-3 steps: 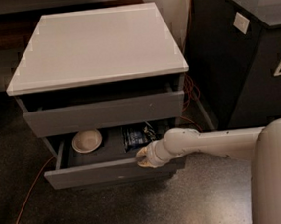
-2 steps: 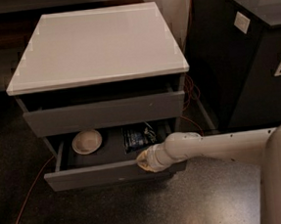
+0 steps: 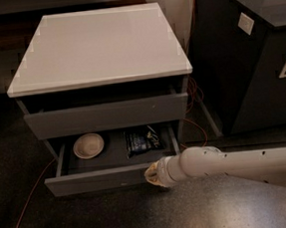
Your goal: Pick blue chip bag from middle drawer and place on counter
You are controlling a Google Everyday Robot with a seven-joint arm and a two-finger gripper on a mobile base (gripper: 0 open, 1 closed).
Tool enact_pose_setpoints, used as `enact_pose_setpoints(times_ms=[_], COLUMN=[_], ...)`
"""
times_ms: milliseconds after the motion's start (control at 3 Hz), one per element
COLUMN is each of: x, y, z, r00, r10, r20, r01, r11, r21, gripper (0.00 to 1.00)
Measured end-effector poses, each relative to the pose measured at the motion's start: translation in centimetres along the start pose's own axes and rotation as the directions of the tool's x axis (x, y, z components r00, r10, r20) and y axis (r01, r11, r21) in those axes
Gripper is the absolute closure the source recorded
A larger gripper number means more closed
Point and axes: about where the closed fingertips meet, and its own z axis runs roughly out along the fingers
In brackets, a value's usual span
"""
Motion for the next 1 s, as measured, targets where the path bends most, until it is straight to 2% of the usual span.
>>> enact_pose_setpoints(times_ms=[333, 667, 1000], x=[0.2, 1.0, 1.7], y=[-0.9, -4.1, -6.3], z=[-1.3, -1.3, 0.1], r00=[0.999, 0.994, 0.992], r10=[0.039, 0.091, 0.109], r20=[0.030, 0.060, 0.058], r01=[-0.039, -0.087, -0.105], r11=[0.9992, 0.9946, 0.9922], r21=[-0.007, -0.056, -0.066], gripper=[1.00, 0.75, 0.85])
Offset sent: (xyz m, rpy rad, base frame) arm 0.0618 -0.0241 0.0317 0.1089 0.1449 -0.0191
